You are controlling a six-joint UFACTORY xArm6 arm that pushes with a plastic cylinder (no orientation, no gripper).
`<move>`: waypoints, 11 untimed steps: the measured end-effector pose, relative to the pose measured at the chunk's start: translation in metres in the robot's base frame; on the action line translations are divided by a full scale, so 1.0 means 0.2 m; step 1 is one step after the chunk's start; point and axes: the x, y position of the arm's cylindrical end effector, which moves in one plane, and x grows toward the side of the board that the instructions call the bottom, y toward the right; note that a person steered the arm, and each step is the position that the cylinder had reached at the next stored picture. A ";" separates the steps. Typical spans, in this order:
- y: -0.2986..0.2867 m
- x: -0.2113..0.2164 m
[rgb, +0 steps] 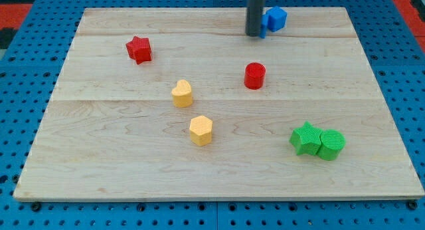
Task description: Move the red circle to the top center
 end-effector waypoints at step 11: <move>0.28 0.62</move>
